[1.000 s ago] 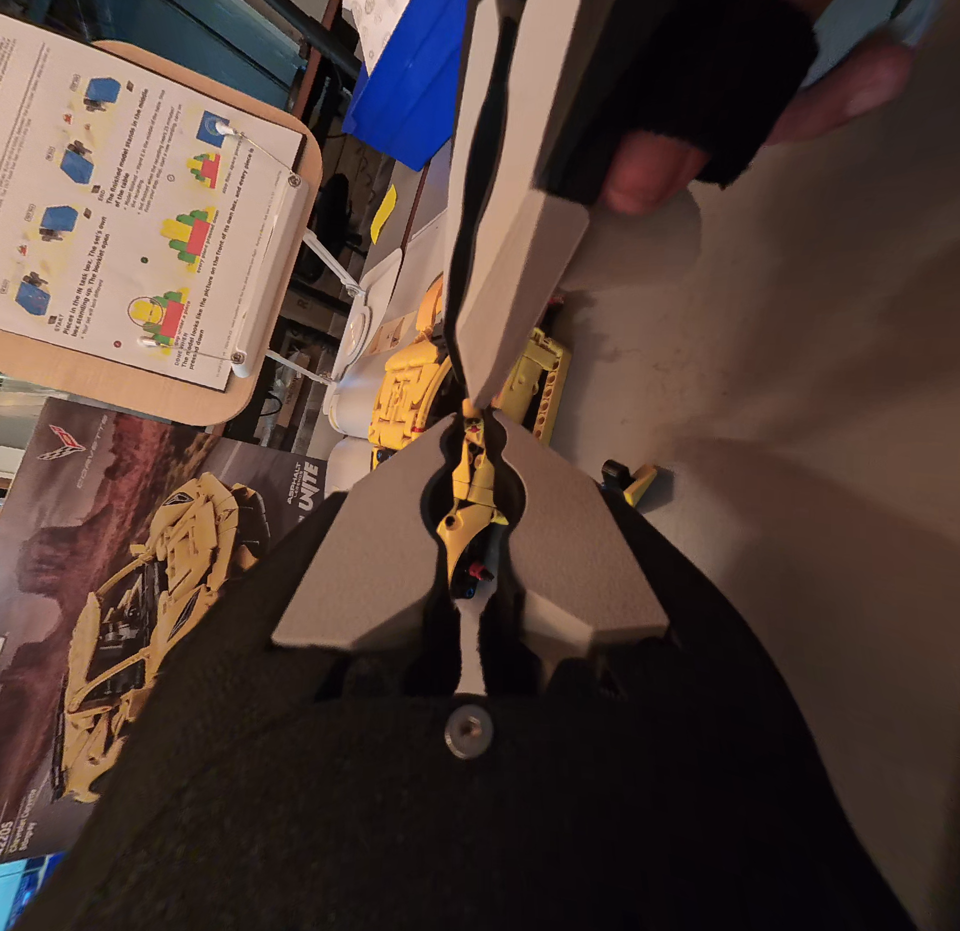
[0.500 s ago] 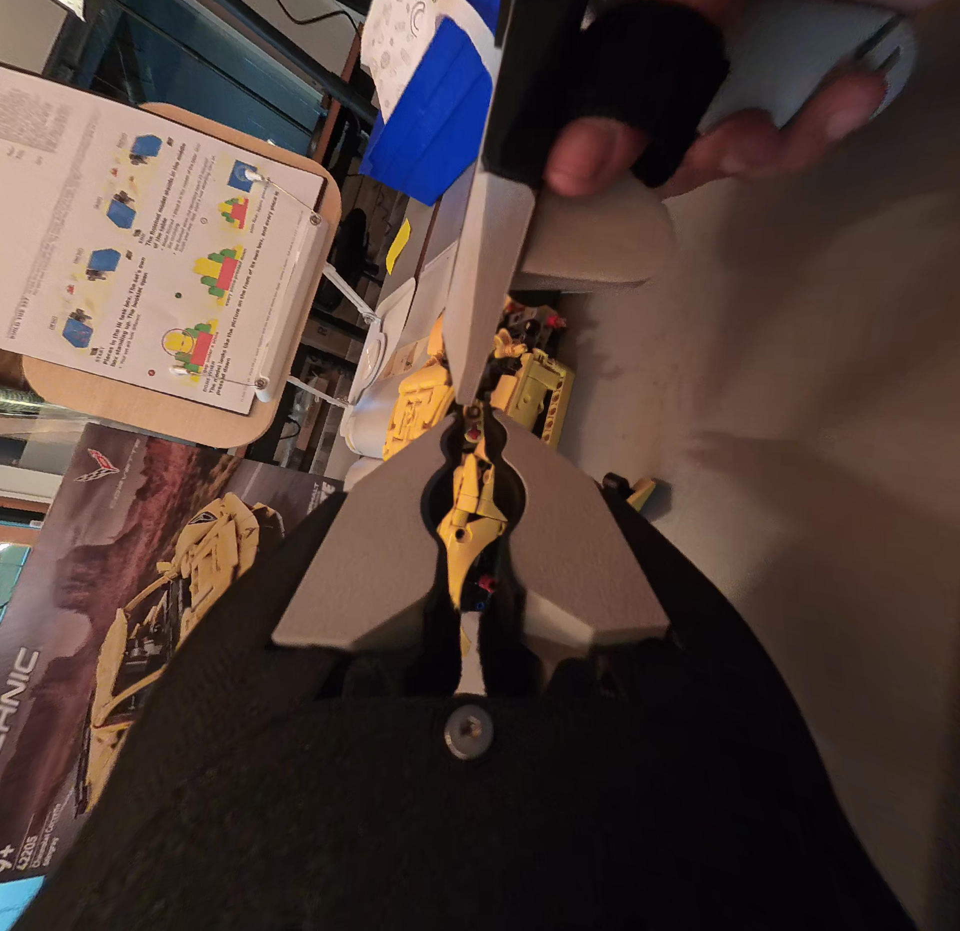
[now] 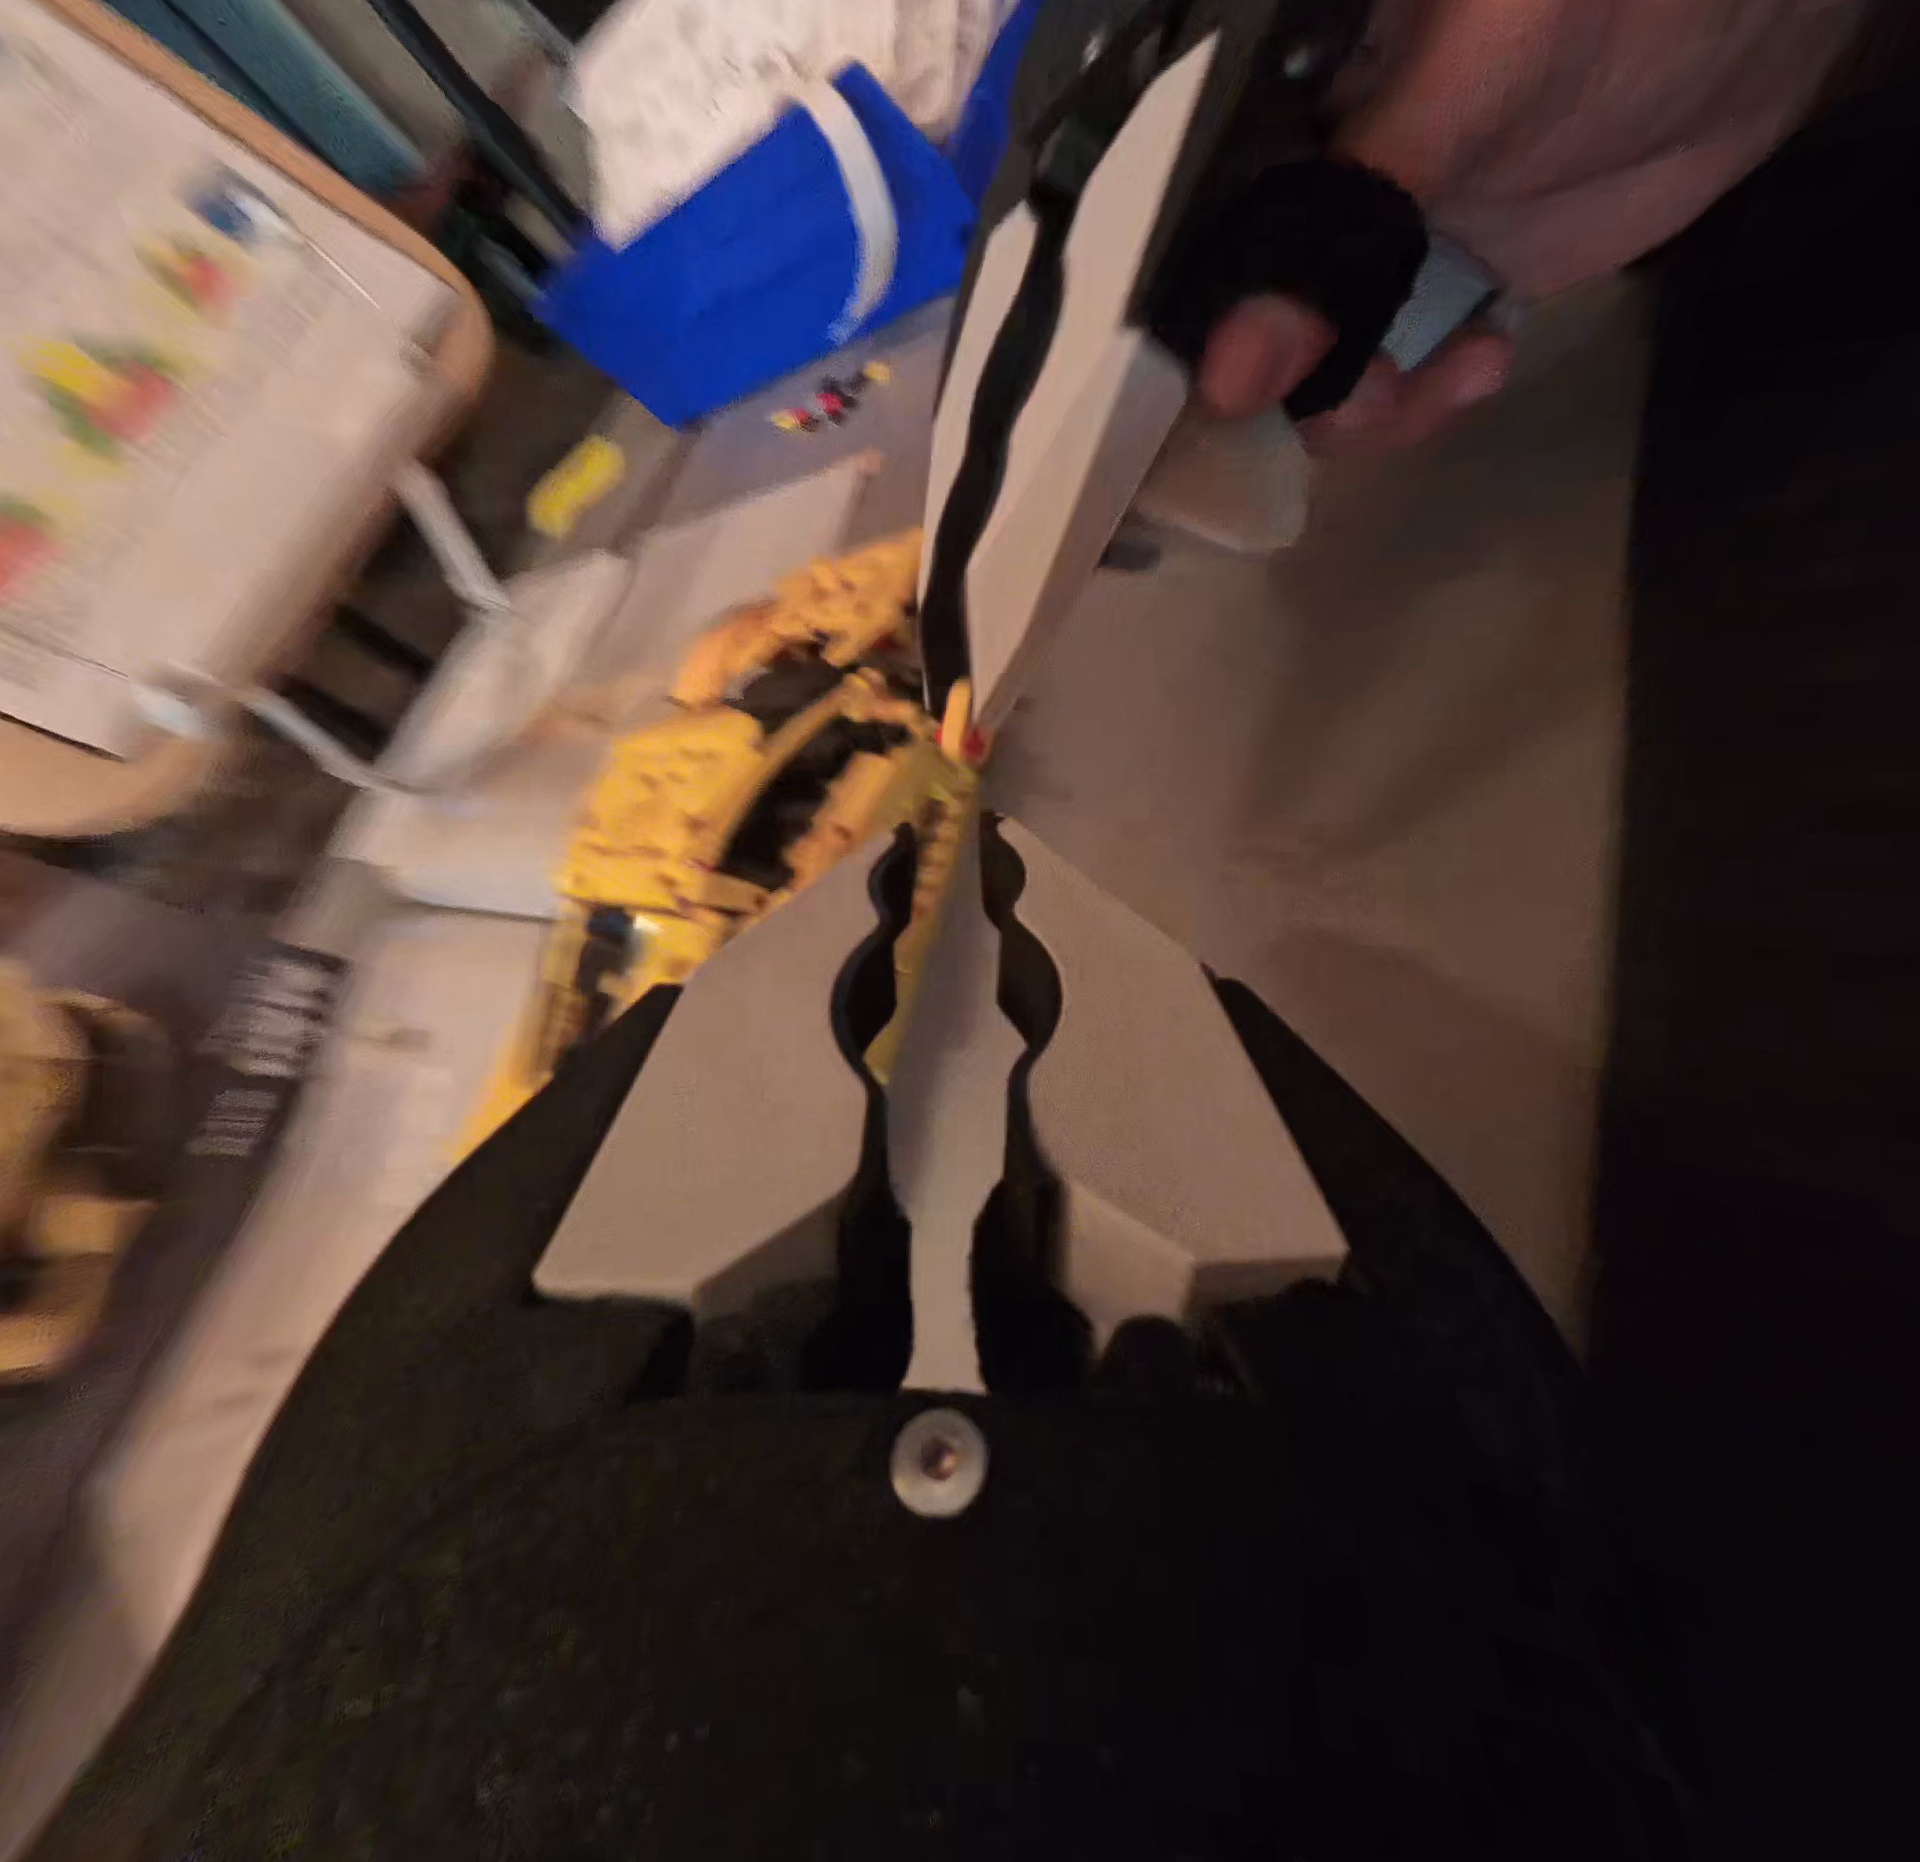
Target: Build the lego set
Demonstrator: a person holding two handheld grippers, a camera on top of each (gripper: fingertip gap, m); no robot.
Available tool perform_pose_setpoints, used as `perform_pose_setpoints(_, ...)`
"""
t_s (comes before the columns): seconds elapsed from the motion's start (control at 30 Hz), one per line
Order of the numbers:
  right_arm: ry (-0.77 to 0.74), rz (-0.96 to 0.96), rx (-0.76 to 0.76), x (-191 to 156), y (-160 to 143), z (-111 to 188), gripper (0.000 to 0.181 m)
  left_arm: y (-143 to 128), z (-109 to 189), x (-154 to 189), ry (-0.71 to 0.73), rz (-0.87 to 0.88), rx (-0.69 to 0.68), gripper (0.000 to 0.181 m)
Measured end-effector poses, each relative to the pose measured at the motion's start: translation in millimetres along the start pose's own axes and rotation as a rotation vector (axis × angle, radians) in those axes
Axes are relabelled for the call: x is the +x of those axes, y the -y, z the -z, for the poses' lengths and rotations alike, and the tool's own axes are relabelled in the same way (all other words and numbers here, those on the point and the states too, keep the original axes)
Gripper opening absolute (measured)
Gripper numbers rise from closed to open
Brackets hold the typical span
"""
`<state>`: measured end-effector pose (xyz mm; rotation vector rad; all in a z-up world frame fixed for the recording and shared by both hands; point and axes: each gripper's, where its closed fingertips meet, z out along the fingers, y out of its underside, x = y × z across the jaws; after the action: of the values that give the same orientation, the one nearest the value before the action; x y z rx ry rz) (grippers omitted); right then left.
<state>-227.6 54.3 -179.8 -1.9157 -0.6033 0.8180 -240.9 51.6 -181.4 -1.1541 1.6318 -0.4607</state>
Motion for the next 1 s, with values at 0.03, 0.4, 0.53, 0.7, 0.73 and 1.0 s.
perform_pose_setpoints(0.03, 0.020, 0.018, -0.031, -3.1, -5.3, 2.7, 0.014, -8.0, 2.1, 8.2, -0.125, 0.125, -0.001, 0.013)
perform_pose_setpoints(0.4, 0.097, 0.150, -0.184, -11.1, -41.0, -17.2, 0.015, -50.4, -4.9, 34.7, -0.451, 0.284, -0.114, 0.030)
perform_pose_setpoints(0.53, 0.114, 0.247, -0.202, -12.2, -44.0, -22.9, 0.015, -51.2, -9.8, 34.5, -0.495, 0.332, -0.117, 0.031)
perform_pose_setpoints(0.7, 0.133, 0.250, -0.239, -10.7, -49.0, -26.1, 0.015, -56.0, -16.0, 35.0, -0.489, 0.331, -0.136, 0.037)
perform_pose_setpoints(0.73, 0.140, 0.237, -0.242, -10.4, -49.1, -26.5, 0.015, -57.7, -16.9, 35.8, -0.490, 0.322, -0.147, 0.037)
perform_pose_setpoints(1.0, 0.197, 0.260, -0.297, -17.2, -56.9, -29.8, 0.015, -54.1, -16.9, 45.4, -0.526, 0.273, -0.144, 0.028)
